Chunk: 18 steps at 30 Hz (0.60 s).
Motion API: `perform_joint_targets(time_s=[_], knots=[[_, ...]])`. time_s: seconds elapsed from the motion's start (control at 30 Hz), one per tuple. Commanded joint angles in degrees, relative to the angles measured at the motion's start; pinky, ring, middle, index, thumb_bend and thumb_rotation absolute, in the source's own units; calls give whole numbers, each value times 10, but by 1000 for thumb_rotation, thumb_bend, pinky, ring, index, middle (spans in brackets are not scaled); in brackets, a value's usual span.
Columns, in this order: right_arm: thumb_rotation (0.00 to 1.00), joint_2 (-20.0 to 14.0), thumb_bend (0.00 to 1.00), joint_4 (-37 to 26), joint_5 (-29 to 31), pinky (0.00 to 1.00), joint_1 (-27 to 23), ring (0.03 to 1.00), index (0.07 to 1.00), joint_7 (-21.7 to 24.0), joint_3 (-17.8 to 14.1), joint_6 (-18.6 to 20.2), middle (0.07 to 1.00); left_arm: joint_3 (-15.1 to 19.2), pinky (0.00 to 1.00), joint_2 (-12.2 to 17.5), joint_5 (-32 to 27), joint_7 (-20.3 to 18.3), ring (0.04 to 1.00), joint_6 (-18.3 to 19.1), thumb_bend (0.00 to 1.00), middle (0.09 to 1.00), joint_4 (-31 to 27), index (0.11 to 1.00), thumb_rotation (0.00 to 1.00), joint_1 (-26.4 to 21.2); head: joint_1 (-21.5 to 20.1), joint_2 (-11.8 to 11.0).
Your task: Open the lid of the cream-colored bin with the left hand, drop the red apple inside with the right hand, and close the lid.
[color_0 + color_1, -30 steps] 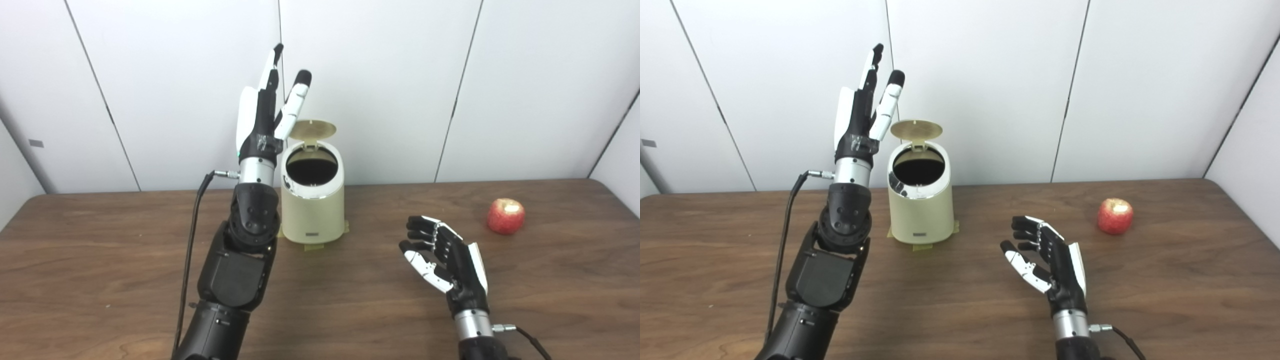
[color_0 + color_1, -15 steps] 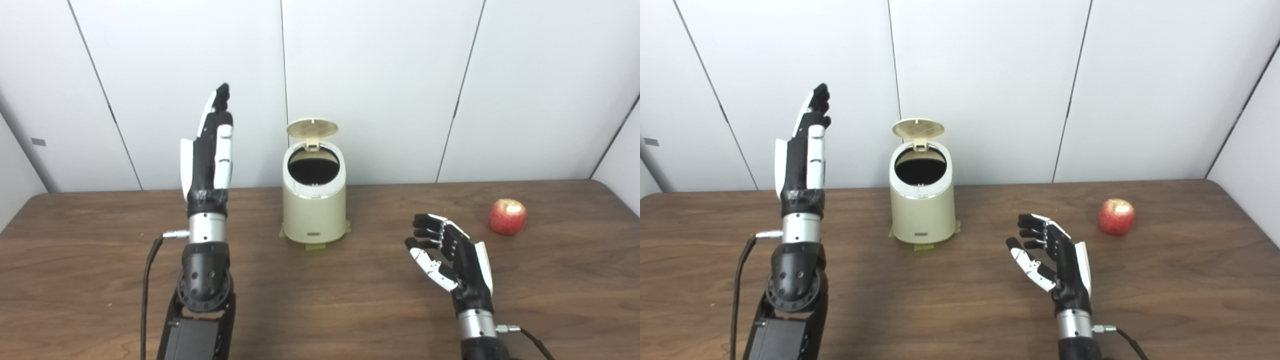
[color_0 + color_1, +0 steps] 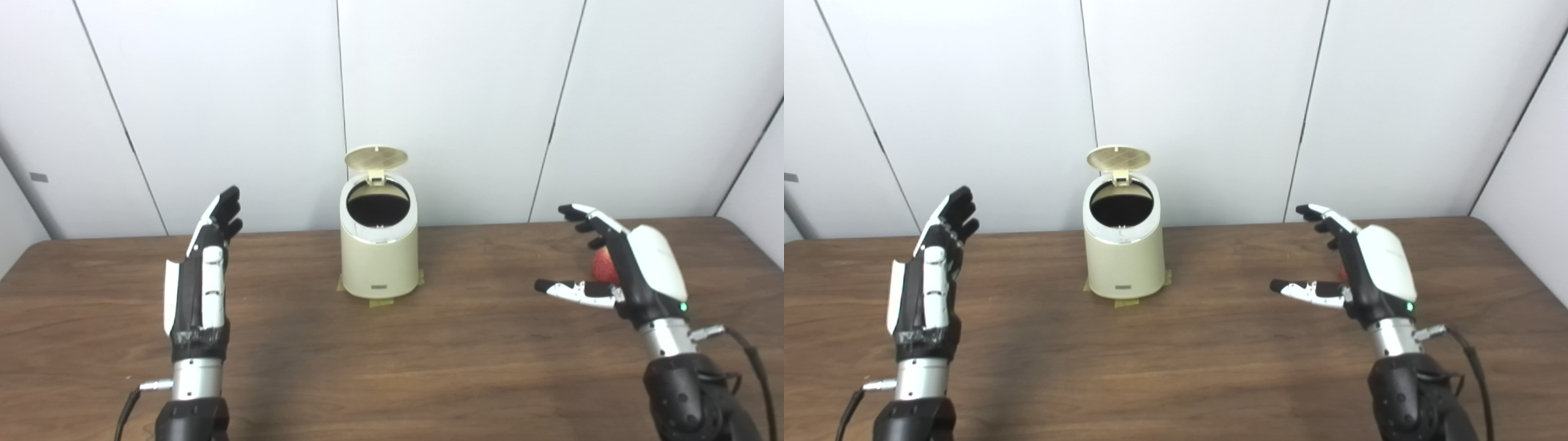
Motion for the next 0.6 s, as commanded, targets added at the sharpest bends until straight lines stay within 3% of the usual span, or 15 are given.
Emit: perform_joint_targets(time_s=[0.0,0.07,0.13,0.23,0.3,0.43,0.57], knots=[[405,-20,979,-44,-36,587,-44,787,849,65,6,58,854,4,960,6,-14,-9,944,-12,267,925,-17,883,970,-10,0,0],[437,-53,997,-68,-75,586,-70,813,874,146,17,109,897,6,979,8,-22,-16,952,-10,292,933,-17,891,967,6,0,1],[398,-76,1000,-85,-106,599,-98,843,881,222,25,147,925,6,979,10,-30,-23,954,-11,299,932,-21,889,960,19,0,1],[308,-78,1000,-95,-153,609,-136,875,891,310,13,164,951,8,973,7,-40,-29,954,-11,294,932,-29,887,956,33,1,1],[220,-77,1000,-90,-166,595,-159,884,896,338,1,164,966,10,948,3,-56,-33,945,-9,275,927,-35,878,927,42,1,1],[181,-107,1000,-47,-159,559,-194,876,865,356,9,160,958,5,884,-2,-78,-42,915,-8,258,913,-53,869,892,63,-1,2],[139,-156,1000,10,-167,552,-239,848,832,426,48,154,933,4,908,-2,-75,-46,922,-1,263,912,-67,872,921,82,-1,-1]])
